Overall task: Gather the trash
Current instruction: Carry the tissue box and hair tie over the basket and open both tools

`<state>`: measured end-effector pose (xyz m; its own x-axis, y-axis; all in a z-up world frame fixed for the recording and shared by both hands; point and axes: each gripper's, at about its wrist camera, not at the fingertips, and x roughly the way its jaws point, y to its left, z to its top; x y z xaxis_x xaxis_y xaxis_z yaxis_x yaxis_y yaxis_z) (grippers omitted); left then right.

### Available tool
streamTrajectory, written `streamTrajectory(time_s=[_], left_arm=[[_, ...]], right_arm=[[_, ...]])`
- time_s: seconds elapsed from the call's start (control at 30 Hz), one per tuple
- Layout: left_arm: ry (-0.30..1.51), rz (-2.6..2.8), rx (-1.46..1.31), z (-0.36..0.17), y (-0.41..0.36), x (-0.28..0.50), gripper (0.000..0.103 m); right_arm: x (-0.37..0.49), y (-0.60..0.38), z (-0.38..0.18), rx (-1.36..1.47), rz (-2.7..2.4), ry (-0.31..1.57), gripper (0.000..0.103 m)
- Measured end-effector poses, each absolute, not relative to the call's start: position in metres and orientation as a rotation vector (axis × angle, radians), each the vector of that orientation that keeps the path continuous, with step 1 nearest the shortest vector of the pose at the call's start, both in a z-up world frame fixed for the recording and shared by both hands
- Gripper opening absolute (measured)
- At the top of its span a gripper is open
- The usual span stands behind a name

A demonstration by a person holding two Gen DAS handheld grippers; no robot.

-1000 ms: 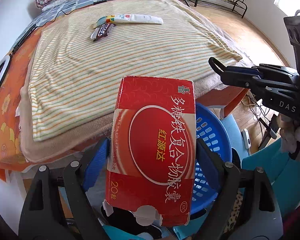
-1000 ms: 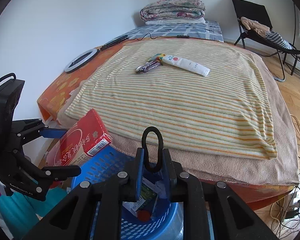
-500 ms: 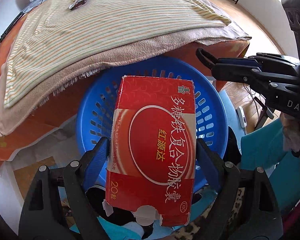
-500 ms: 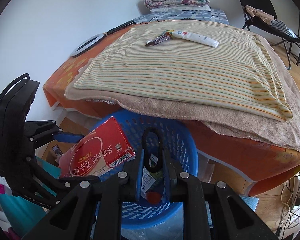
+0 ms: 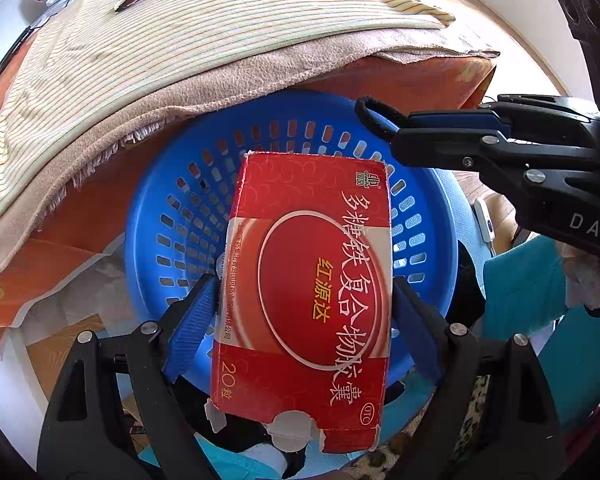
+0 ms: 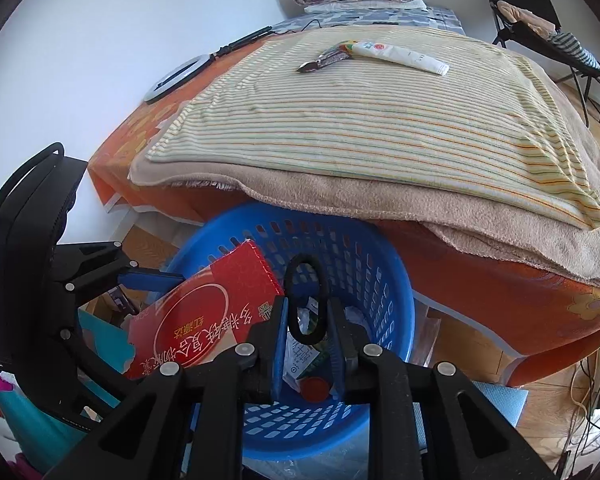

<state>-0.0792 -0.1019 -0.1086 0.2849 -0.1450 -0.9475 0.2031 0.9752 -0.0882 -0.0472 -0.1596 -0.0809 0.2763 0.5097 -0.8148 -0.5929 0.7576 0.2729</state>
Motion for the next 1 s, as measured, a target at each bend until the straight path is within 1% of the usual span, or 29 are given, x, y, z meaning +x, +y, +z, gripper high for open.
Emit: streamTrajectory(time_s=[0.17, 0.3, 0.63, 0.7, 0.77, 0.87, 0.93, 1.0], left_arm=[[1.256, -0.238, 0.052, -0.108, -0.102, -0.077, 0.088], [1.251, -0.231, 0.047, -0.107, -0.101, -0.074, 0.088], [1.254, -0.223, 0.029, -0.107, -0.094, -0.075, 0.088], [1.253, -0.223, 0.029, -0.106, -0.093, -0.075, 0.088], [1.252, -0.223, 0.03, -0.106, -0.093, -0.075, 0.088], [1.25, -0.219, 0.029, -0.105, -0.094, -0.076, 0.088], [1.25, -0.216, 0.025, -0.106, -0.094, -0.074, 0.088], [1.25, -0.213, 0.021, -0.105, -0.092, -0.074, 0.088]], right_arm=[[-0.046, -0.158, -0.084, -0.087, 0.741, 1.069, 0.022], [-0.044, -0.158, -0.086, -0.085, 0.736, 1.077, 0.03], [-0.04, -0.159, -0.089, -0.074, 0.722, 1.097, 0.031], [-0.04, -0.159, -0.089, -0.075, 0.721, 1.097, 0.042], [-0.041, -0.159, -0.089, -0.077, 0.718, 1.094, 0.048], [-0.04, -0.16, -0.088, -0.075, 0.713, 1.096, 0.05], [-0.039, -0.161, -0.089, -0.072, 0.705, 1.099, 0.055], [-0.038, -0.162, -0.088, -0.067, 0.695, 1.098, 0.063]])
